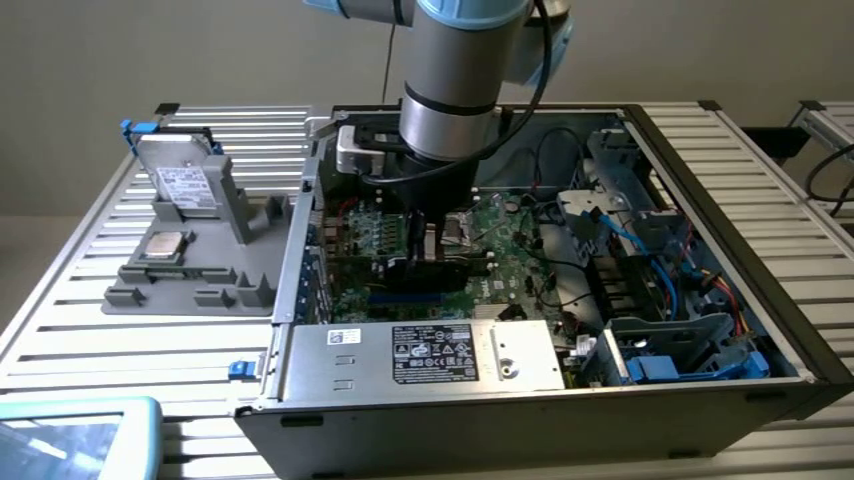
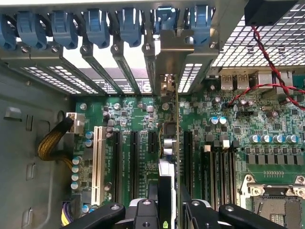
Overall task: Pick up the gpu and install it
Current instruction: 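Insert the gpu into the slot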
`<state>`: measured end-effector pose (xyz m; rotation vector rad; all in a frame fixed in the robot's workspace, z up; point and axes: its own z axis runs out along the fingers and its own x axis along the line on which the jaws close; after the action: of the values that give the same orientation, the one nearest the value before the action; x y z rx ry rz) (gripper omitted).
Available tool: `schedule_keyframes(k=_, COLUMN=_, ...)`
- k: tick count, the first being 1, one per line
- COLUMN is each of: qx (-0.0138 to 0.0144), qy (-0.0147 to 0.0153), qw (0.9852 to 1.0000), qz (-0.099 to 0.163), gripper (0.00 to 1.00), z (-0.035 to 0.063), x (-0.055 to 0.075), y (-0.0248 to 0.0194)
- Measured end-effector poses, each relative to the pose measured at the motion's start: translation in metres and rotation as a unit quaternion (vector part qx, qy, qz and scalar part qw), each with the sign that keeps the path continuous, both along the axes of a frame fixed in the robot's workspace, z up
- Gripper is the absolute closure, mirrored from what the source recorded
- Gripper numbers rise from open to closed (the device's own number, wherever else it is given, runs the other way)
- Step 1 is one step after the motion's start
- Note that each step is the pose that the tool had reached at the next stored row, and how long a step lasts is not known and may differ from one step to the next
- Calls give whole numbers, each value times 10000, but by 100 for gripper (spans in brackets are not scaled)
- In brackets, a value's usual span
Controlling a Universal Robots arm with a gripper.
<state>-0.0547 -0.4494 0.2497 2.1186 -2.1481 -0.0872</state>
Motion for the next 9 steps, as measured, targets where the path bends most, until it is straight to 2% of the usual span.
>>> schedule_keyframes(k=9, qx=5, qy=0, qw=10000, qz=0, gripper=73, z=-22, x=-3, y=2)
